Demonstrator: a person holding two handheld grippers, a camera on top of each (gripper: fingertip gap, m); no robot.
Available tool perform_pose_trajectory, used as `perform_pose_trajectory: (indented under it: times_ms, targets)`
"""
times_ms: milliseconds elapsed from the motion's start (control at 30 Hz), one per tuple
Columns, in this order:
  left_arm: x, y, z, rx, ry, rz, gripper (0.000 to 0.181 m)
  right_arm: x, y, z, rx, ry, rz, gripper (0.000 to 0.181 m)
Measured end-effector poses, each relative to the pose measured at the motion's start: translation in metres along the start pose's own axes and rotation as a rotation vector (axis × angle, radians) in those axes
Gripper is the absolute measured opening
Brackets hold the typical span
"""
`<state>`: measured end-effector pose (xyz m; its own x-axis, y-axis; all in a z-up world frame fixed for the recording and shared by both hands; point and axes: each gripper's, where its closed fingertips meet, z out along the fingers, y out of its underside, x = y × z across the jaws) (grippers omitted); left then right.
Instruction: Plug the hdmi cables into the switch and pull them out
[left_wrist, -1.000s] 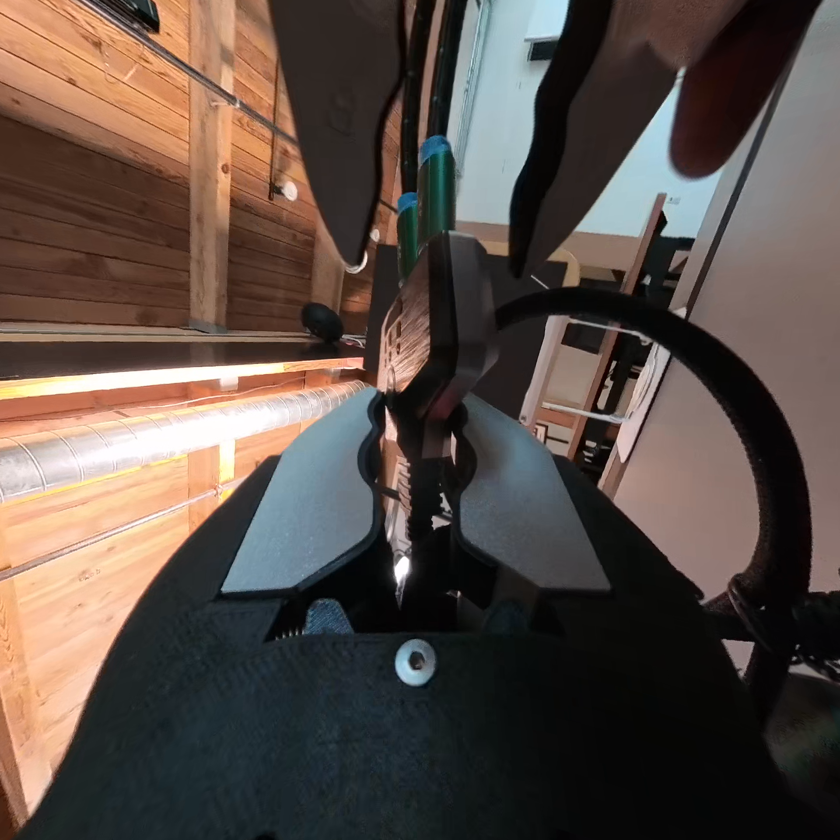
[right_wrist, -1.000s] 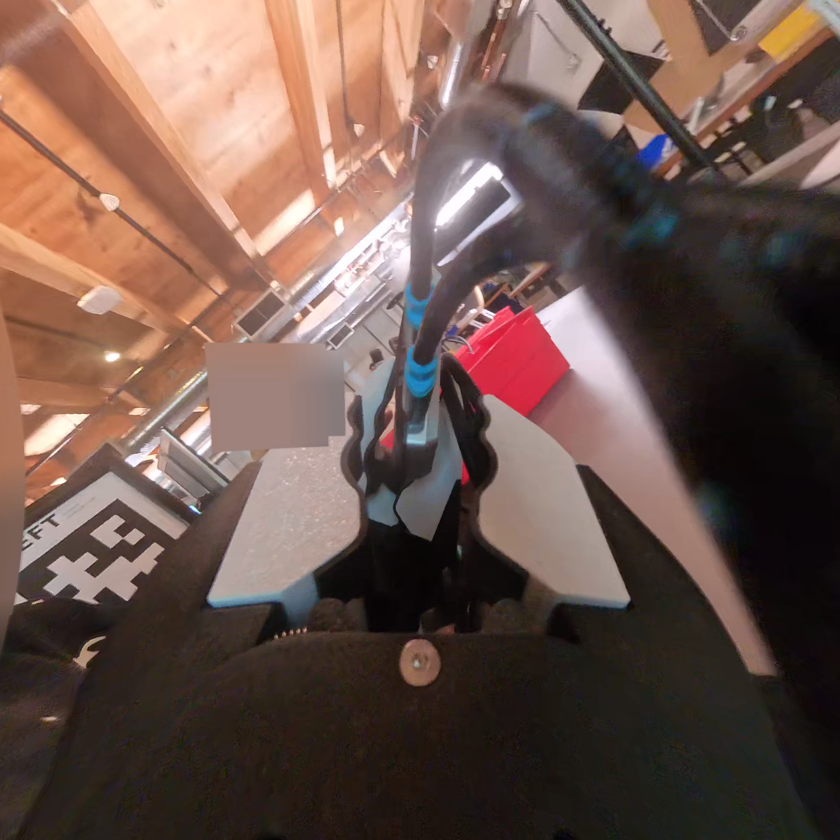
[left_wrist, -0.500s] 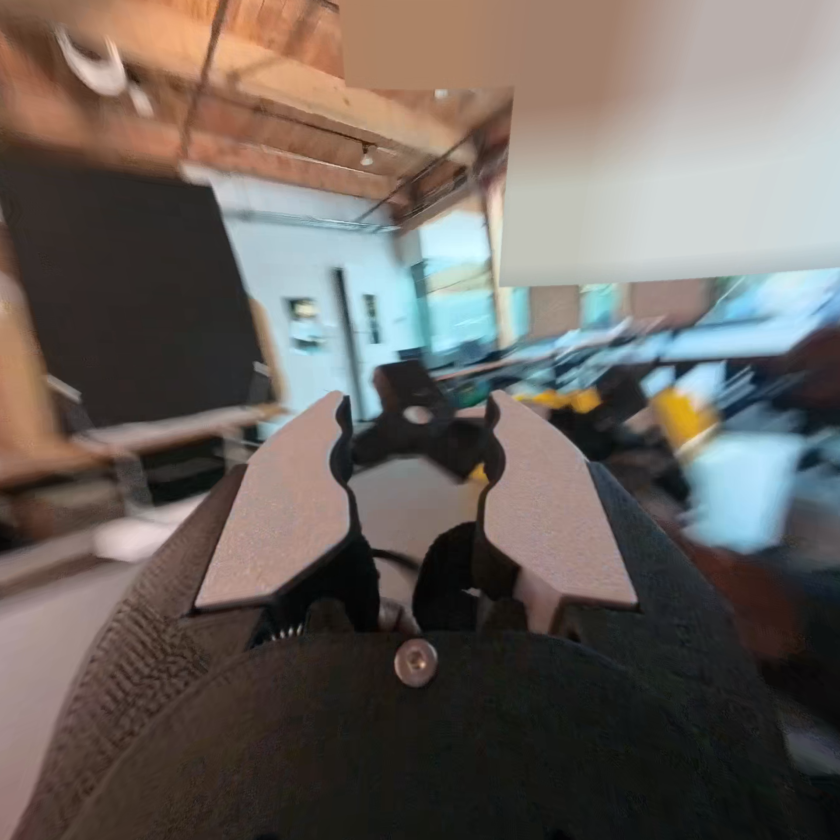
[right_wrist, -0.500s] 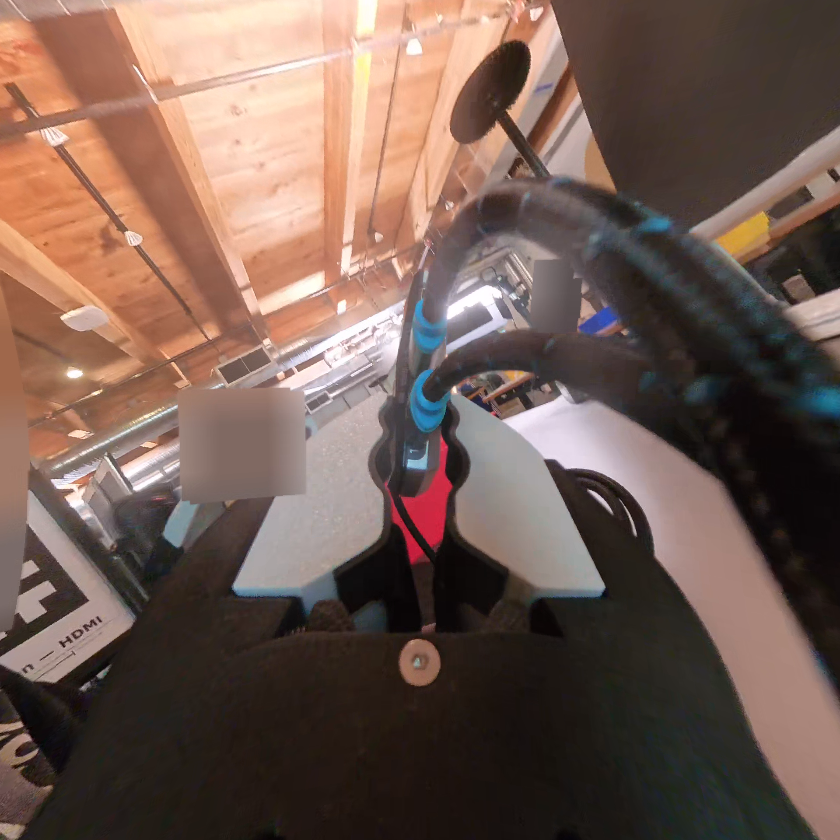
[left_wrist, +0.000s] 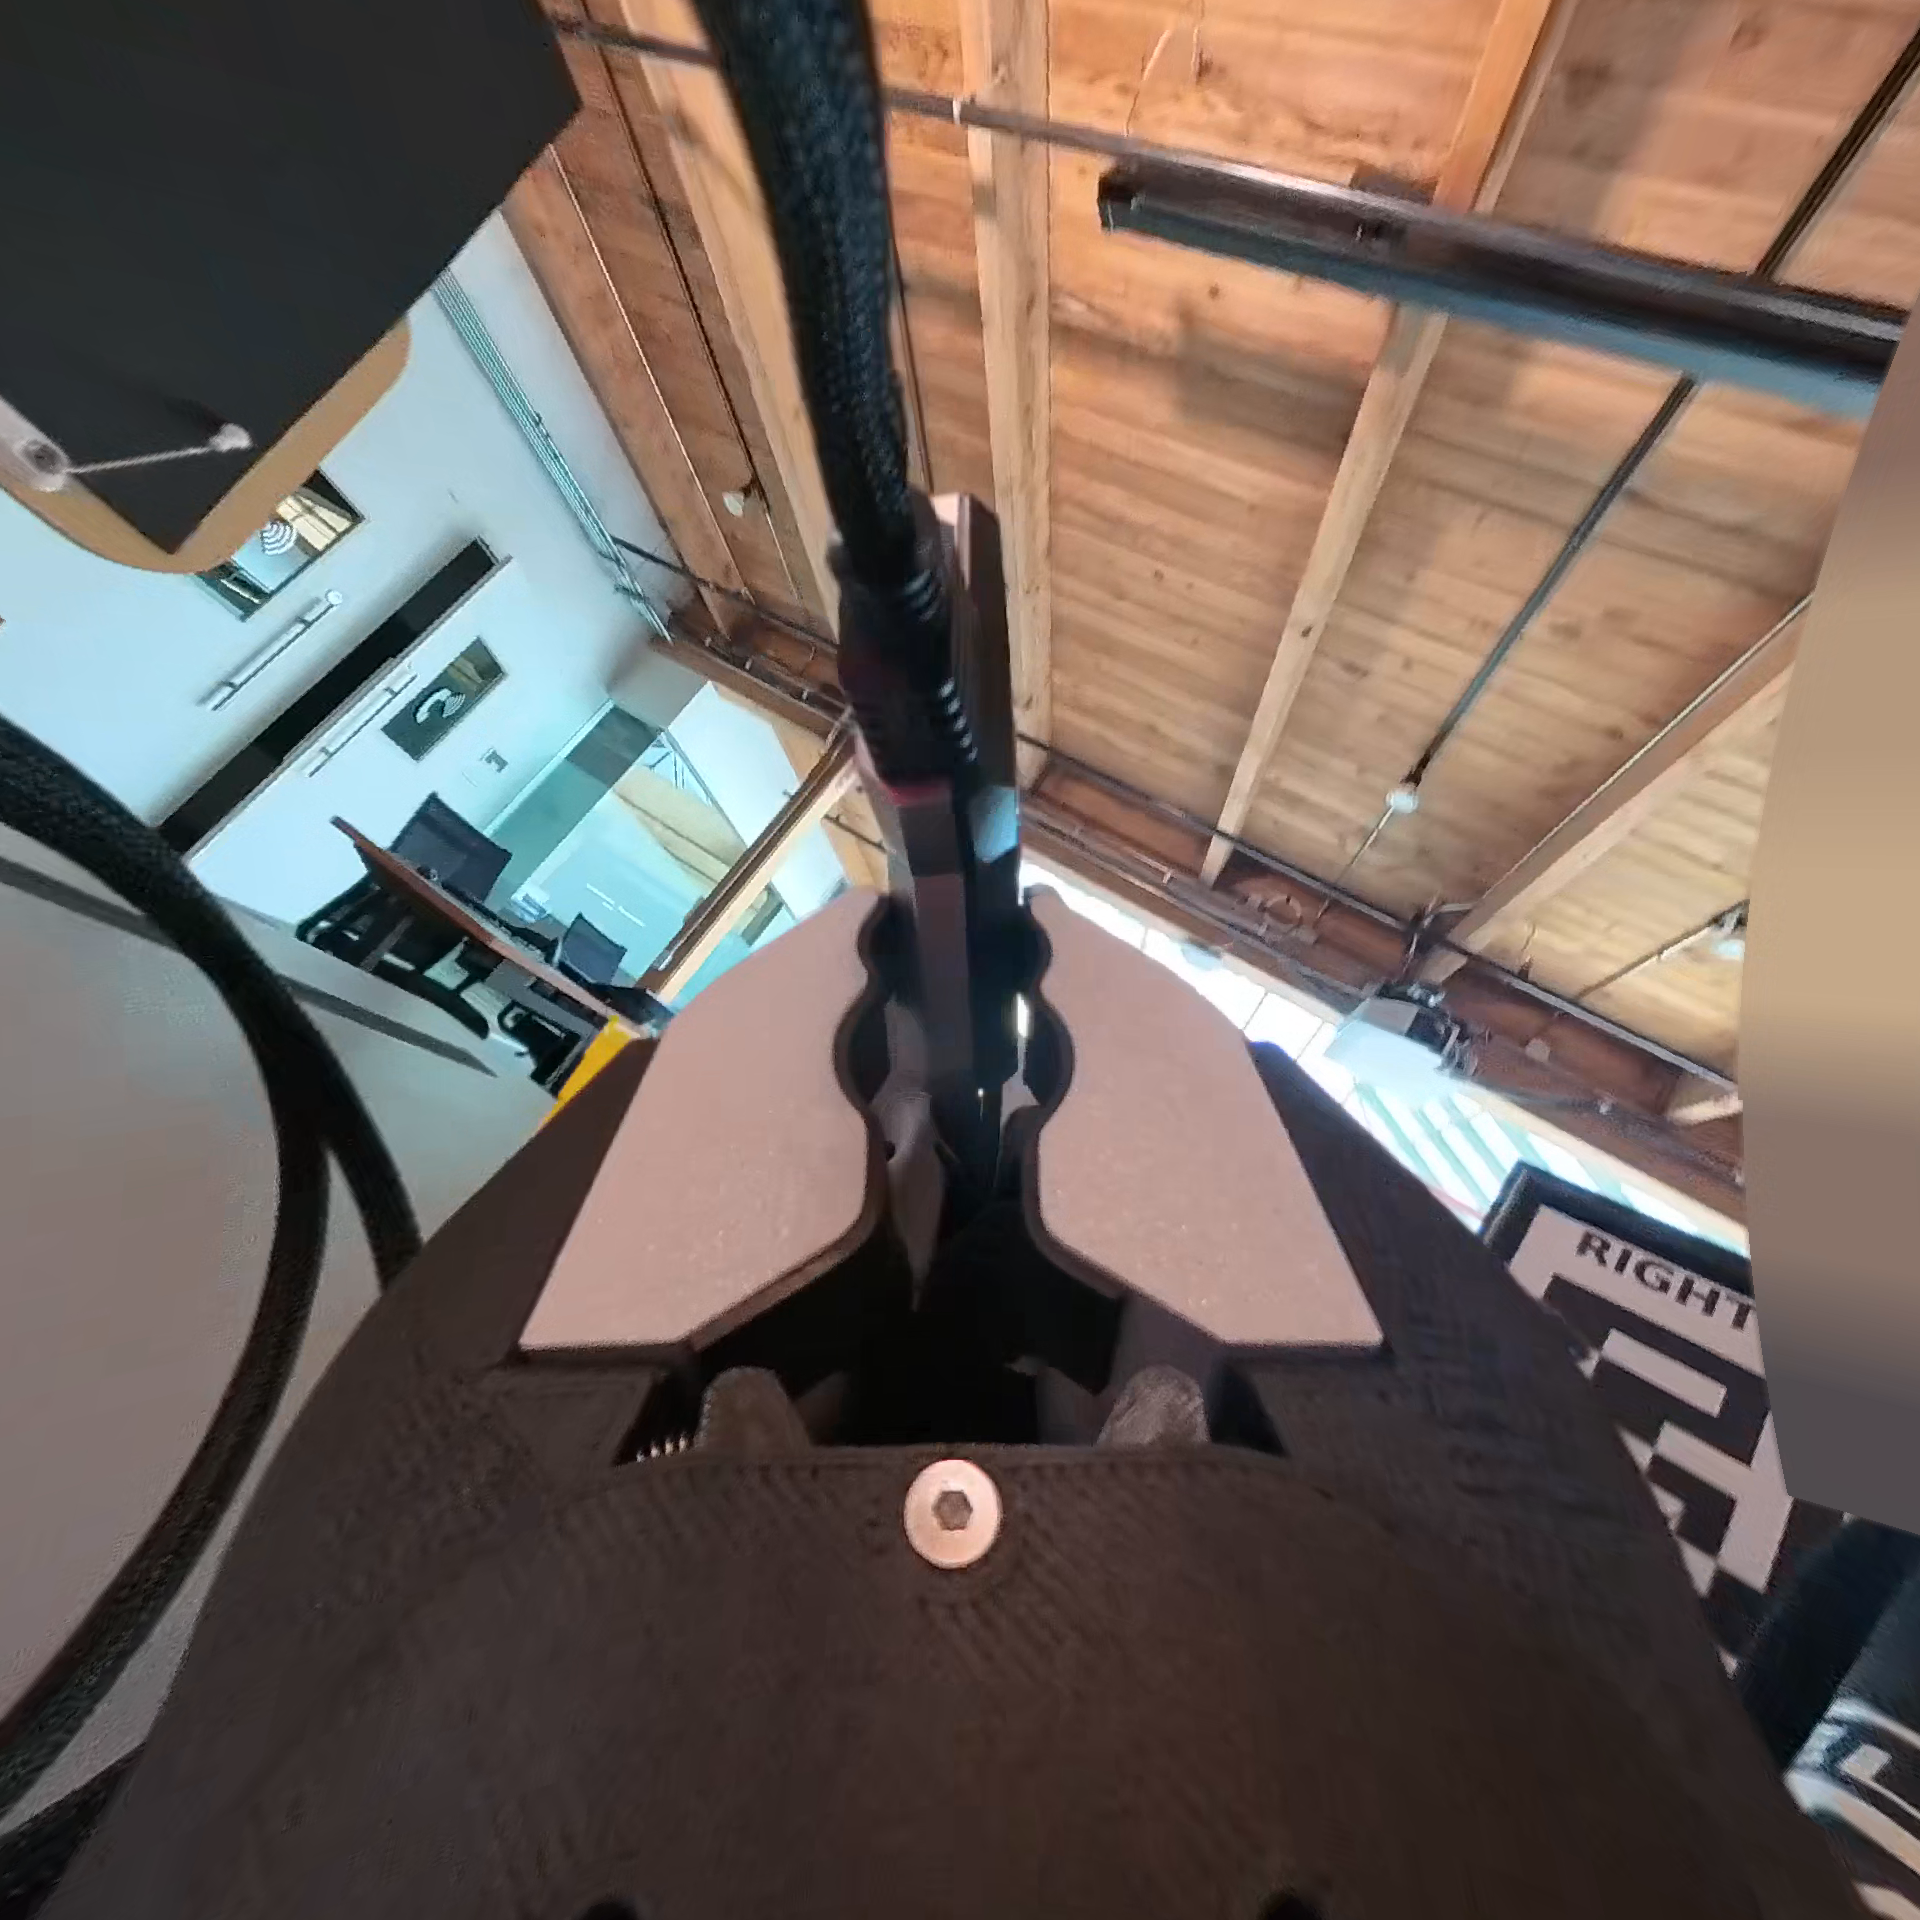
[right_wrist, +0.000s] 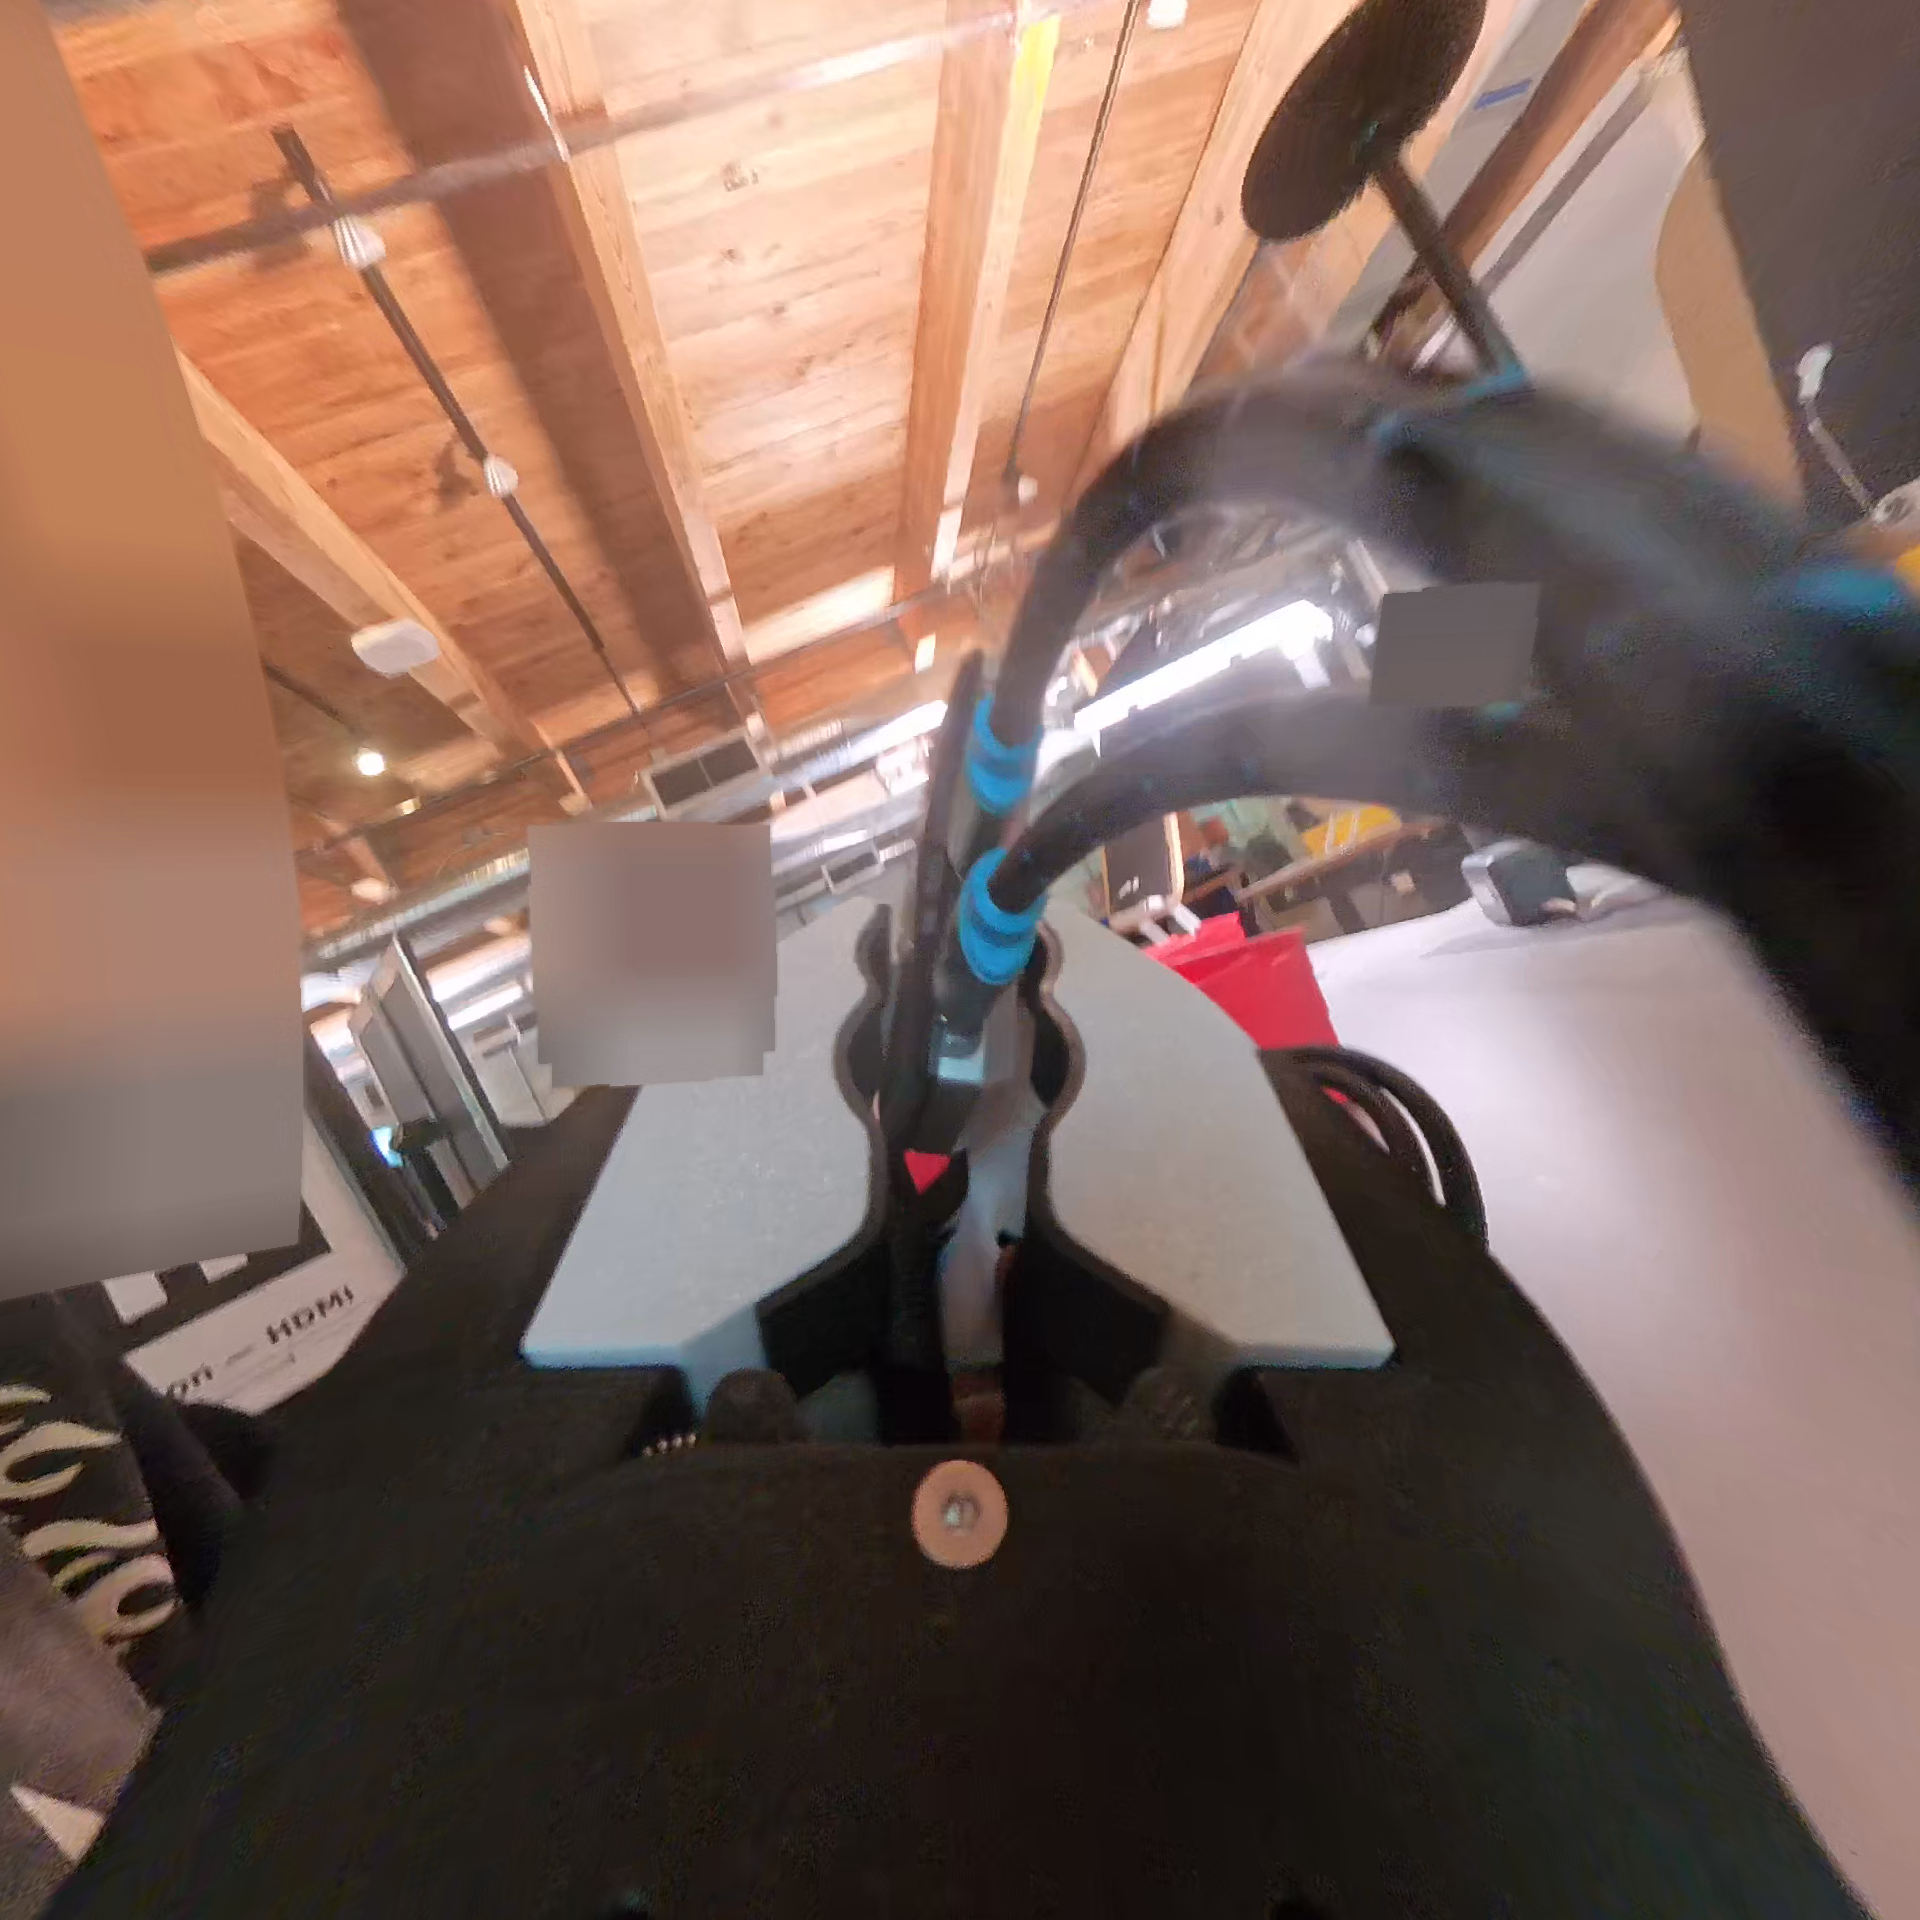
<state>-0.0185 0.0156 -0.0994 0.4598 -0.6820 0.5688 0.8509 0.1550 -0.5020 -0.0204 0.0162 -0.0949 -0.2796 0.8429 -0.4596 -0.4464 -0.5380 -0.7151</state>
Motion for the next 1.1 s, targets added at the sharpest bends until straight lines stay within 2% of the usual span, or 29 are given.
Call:
perform_pose_trajectory:
  times_ms: [33,100,167,300,500,1000,1100]
  targets:
    - [-0.003,-0.002,-0.003,0.022,-0.001,-0.02,0.02,0.0,-0.006,-0.003,0.056,-0.006,0.006,0.03]
    - [-0.006,-0.005,-0.006,0.035,0.006,-0.042,0.02,0.004,-0.009,-0.01,0.111,0.007,0.037,0.026]
    - [-0.006,0.0,-0.005,0.008,0.003,-0.011,0.02,0.008,0.0,-0.01,0.063,0.03,0.062,0.017]
    - [-0.011,0.002,-0.007,0.003,-0.001,-0.024,0.02,0.011,0.002,-0.01,0.065,0.046,0.081,0.013]
    - [-0.015,0.006,-0.008,-0.013,-0.017,-0.027,0.024,0.013,0.005,-0.011,0.053,0.059,0.079,0.014]
    - [-0.025,0.006,-0.012,-0.022,-0.056,-0.097,0.02,0.022,0.013,-0.013,0.033,0.093,0.174,0.015]
    - [-0.022,0.007,-0.013,-0.03,-0.035,-0.096,0.024,0.018,0.011,-0.014,0.057,0.06,0.184,0.021]
